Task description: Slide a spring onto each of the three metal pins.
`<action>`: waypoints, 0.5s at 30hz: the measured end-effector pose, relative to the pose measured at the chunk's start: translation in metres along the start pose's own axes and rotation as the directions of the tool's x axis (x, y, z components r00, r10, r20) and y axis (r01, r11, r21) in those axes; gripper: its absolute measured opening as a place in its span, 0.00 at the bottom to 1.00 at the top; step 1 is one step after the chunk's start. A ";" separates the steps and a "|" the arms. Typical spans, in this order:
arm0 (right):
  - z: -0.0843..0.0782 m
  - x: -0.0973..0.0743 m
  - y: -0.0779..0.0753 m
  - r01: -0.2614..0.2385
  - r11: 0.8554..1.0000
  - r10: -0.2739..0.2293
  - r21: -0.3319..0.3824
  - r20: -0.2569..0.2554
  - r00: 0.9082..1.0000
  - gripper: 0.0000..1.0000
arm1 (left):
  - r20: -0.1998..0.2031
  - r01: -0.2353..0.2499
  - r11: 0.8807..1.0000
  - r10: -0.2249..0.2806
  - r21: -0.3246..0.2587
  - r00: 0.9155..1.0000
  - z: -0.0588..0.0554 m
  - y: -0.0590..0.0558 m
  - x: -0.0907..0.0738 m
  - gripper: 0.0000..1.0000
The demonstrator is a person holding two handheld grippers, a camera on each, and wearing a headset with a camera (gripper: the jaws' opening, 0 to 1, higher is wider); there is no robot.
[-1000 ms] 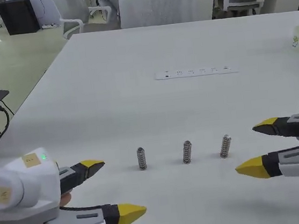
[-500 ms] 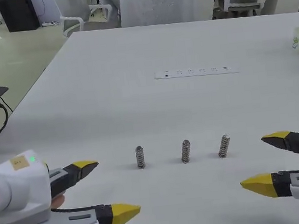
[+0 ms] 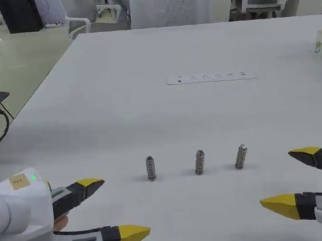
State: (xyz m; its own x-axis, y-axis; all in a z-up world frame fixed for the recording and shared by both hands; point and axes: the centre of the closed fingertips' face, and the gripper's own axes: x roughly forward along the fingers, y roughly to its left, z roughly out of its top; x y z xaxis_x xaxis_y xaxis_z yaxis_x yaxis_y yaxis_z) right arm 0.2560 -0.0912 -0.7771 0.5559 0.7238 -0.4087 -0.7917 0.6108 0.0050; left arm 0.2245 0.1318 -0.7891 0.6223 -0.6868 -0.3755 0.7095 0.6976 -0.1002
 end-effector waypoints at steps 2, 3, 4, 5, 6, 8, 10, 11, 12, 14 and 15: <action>0.001 0.001 0.000 -0.002 1.000 0.002 0.003 0.002 1.000 0.75 | 0.001 0.000 1.000 0.000 -0.001 1.000 0.000 0.000 0.000 0.75; 0.001 0.001 0.000 -0.001 1.000 0.001 0.002 0.001 1.000 0.75 | 0.002 -0.001 1.000 0.001 -0.001 1.000 0.000 0.000 0.000 0.76; 0.001 0.001 0.000 -0.001 1.000 0.001 -0.002 -0.001 1.000 0.75 | 0.002 -0.002 1.000 0.002 -0.002 1.000 0.001 0.000 -0.001 0.75; 0.001 0.001 0.000 -0.003 1.000 0.003 -0.001 -0.002 1.000 0.75 | 0.002 -0.003 1.000 0.003 -0.002 1.000 0.000 0.000 -0.001 0.75; 0.001 0.001 0.000 -0.003 1.000 0.003 0.000 -0.001 1.000 0.75 | 0.001 -0.003 1.000 0.003 -0.002 1.000 0.000 0.000 -0.001 0.76; 0.002 0.001 0.000 -0.003 1.000 0.003 0.000 -0.001 1.000 0.75 | 0.001 -0.003 1.000 0.003 -0.002 1.000 0.000 0.000 -0.001 0.76; 0.002 0.001 0.000 -0.003 1.000 0.003 0.000 -0.002 1.000 0.75 | 0.000 -0.001 1.000 0.001 -0.001 1.000 0.000 -0.001 0.000 0.76; 0.002 0.001 0.000 -0.003 1.000 0.003 -0.001 0.000 1.000 0.75 | 0.000 -0.001 1.000 0.001 -0.001 1.000 0.000 -0.001 0.000 0.76; 0.003 0.001 -0.001 -0.003 1.000 0.003 -0.002 0.000 1.000 0.75 | 0.001 -0.001 1.000 0.001 -0.002 1.000 0.000 -0.001 0.000 0.76; 0.003 0.001 -0.001 -0.002 1.000 0.002 -0.002 -0.001 1.000 0.75 | 0.002 -0.002 1.000 0.002 -0.002 1.000 0.001 -0.001 0.000 0.76; 0.004 0.001 -0.001 -0.002 1.000 0.002 -0.003 0.001 1.000 0.76 | 0.001 -0.002 1.000 0.002 -0.002 1.000 0.001 -0.002 0.000 0.76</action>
State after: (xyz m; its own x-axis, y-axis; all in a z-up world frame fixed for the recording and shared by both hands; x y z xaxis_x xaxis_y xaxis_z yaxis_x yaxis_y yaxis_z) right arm 0.2584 -0.0901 -0.7740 0.5549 0.7251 -0.4078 -0.7934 0.6087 0.0028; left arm 0.2238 0.1301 -0.7882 0.6240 -0.6858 -0.3745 0.7078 0.6992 -0.1009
